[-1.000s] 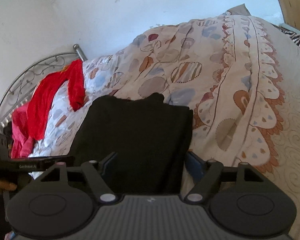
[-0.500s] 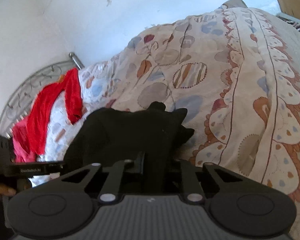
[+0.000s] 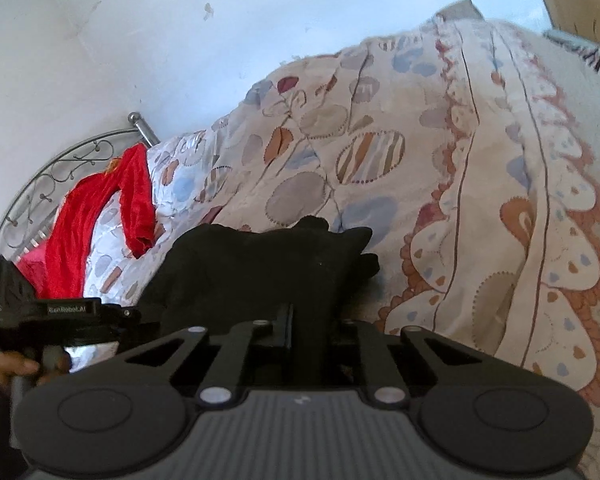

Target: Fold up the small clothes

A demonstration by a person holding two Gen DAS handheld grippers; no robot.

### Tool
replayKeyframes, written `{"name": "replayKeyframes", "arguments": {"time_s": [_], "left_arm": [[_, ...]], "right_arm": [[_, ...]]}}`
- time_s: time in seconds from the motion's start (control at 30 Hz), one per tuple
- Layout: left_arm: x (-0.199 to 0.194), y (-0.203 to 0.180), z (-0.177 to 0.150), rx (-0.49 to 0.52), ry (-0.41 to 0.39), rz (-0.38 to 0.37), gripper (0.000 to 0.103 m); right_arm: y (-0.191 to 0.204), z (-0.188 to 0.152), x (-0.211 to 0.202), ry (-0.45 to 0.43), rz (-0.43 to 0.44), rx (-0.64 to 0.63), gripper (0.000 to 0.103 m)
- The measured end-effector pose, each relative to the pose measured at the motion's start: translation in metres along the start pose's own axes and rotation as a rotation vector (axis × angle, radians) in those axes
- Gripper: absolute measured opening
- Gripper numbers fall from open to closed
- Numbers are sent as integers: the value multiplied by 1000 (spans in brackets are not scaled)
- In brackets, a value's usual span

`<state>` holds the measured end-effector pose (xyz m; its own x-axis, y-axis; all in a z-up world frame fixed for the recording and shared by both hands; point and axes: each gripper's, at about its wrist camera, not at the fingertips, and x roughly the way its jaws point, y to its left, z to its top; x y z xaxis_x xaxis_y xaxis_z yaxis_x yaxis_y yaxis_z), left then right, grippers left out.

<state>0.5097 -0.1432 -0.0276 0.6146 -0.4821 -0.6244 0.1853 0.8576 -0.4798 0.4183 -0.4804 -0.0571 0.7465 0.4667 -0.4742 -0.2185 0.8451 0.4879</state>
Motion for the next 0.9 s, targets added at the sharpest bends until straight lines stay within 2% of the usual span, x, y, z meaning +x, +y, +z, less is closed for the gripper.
{"name": "replayKeyframes", "arguments": {"time_s": [0.17,0.4,0.67,0.9], "left_arm": [[-23,-31,-3,101,-79,47,19],[-72,-70,-4,196,-182,18,19],[-141,-94,-9,244,-283,-18,19],[-198,-96,-13,259,-362,-9,19]], "right_arm": [[23,1,-21,-77,-21,-66,7],[62,5,-65,-189,-20,-146,7],[107,10,-113,-312,4,-195,7],[154,11,-139,-357,46,-237,7]]}}
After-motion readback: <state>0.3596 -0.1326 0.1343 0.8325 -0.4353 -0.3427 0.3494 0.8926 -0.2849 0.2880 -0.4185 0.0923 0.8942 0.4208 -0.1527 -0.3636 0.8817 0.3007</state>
